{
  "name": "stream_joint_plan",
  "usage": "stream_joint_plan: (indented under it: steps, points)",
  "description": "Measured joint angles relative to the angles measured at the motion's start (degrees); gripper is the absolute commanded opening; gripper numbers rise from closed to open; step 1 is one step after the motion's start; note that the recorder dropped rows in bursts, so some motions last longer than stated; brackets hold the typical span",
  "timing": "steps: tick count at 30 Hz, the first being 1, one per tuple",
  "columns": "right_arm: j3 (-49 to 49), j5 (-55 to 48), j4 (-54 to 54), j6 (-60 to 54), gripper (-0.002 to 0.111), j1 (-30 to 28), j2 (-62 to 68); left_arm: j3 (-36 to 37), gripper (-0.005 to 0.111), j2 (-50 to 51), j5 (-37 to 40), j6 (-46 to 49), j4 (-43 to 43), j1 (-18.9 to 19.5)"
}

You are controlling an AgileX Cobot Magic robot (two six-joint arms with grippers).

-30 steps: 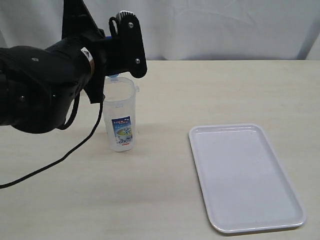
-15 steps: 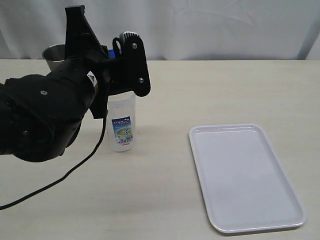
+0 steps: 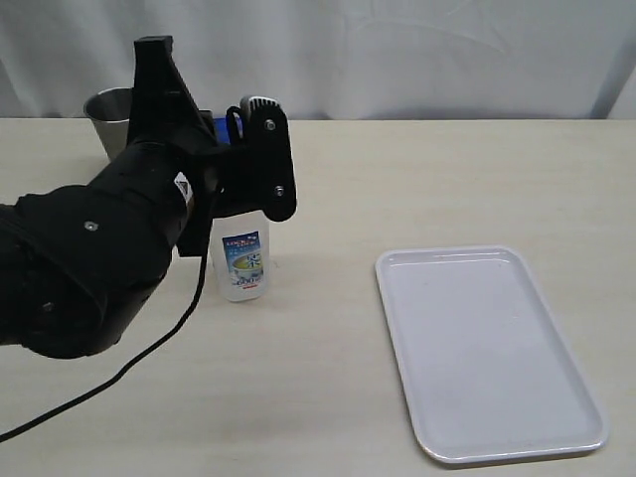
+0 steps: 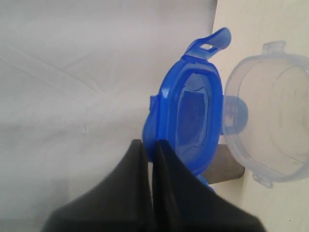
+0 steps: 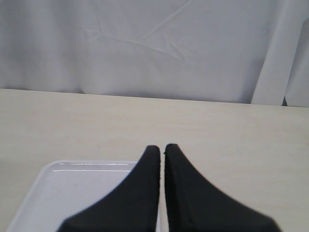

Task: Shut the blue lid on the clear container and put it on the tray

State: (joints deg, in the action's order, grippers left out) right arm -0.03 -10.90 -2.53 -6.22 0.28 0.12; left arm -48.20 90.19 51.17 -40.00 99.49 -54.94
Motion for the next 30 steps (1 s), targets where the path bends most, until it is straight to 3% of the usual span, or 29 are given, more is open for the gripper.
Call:
stream_joint_plan:
  steps: [30]
  points:
    - [0.00, 0.00, 0.00, 0.00, 0.004, 0.00, 0.00, 3.17, 0.000, 0.12, -0.21, -0.13, 0.31, 0.00]
